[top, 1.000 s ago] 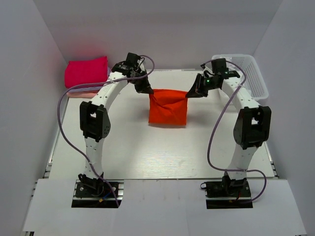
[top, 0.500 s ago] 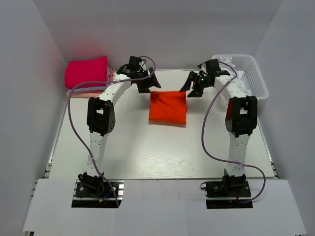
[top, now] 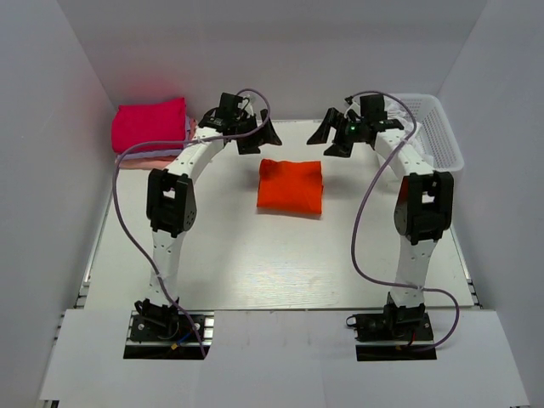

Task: Fold and stack the t-shirts
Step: Smooth out wrinkles on the folded tshirt, then put the neatly folded tshirt into the corner of the board with the left arm

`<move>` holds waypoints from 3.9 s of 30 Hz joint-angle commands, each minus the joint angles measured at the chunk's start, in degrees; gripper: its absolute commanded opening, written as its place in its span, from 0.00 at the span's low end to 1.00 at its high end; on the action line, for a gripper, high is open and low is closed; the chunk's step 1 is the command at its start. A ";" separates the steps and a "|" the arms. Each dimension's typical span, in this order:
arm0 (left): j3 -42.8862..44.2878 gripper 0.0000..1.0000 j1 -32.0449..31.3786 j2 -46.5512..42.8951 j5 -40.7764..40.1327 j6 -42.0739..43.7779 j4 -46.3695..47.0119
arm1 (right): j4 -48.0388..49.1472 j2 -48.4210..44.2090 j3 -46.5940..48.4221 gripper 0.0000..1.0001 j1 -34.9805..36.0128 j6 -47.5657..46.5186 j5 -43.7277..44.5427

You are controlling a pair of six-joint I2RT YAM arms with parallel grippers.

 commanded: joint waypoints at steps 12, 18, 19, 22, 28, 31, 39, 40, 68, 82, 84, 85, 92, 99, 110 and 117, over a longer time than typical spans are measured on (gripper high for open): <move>-9.49 1.00 -1.87 -0.16 19.00 -6.16 21.00 | 25.81 -1.63 -15.83 0.91 3.12 16.87 -9.44; -9.66 1.00 -2.40 4.51 17.70 -4.86 17.77 | 27.84 1.89 -18.20 0.91 2.41 16.88 -8.39; -9.67 1.00 -2.40 5.12 16.91 -4.07 14.79 | 27.84 2.41 -18.73 0.91 2.50 15.92 -7.25; -11.95 1.00 -1.87 5.74 13.39 -1.69 9.94 | 26.62 4.78 -19.34 0.91 2.15 14.51 -6.62; -13.89 1.00 -1.26 7.59 12.34 -1.07 9.93 | 28.46 6.55 -23.65 0.91 1.80 13.89 -4.18; -13.10 1.00 -1.26 8.11 12.33 -0.54 9.93 | 27.75 6.99 -23.57 0.91 1.01 12.84 -3.28; 0.79 1.00 -1.26 4.17 6.62 5.78 3.08 | 16.09 2.16 -13.47 0.91 1.01 4.32 -3.38; 0.79 1.00 -1.26 1.29 6.62 5.78 3.68 | 15.37 1.37 -11.72 0.91 1.09 4.05 -3.29; -43.23 1.00 -4.51 -9.90 16.47 -1.25 19.07 | 36.72 -2.07 -42.72 0.91 5.93 12.40 -13.31; -34.04 1.00 -4.51 -11.65 2.61 4.38 3.01 | 32.24 -7.23 -46.16 0.91 1.27 7.04 -12.51; -27.88 1.00 -4.51 -14.46 -1.19 4.99 -1.99 | 29.26 -10.39 -42.47 0.91 1.80 2.93 -13.48; -25.43 1.00 -4.51 -15.52 -4.08 4.99 -2.81 | 26.90 -11.37 -41.42 0.91 1.89 1.95 -13.05; -24.08 1.00 -4.51 -18.69 -7.87 4.90 -4.30 | 17.92 -21.12 -32.89 0.91 1.45 -4.20 -6.03; -21.27 1.00 -3.99 -12.64 -12.28 3.06 -8.70 | 11.41 -26.23 -29.20 0.91 1.09 -7.38 6.12; -20.93 0.84 -6.00 -5.52 -14.73 -1.16 -4.47 | 10.09 -25.88 -28.48 0.91 1.01 -6.85 5.06; -16.97 0.77 -9.61 -1.12 -26.51 0.51 -9.84 | 10.26 -27.46 -30.15 0.91 0.92 -6.76 7.17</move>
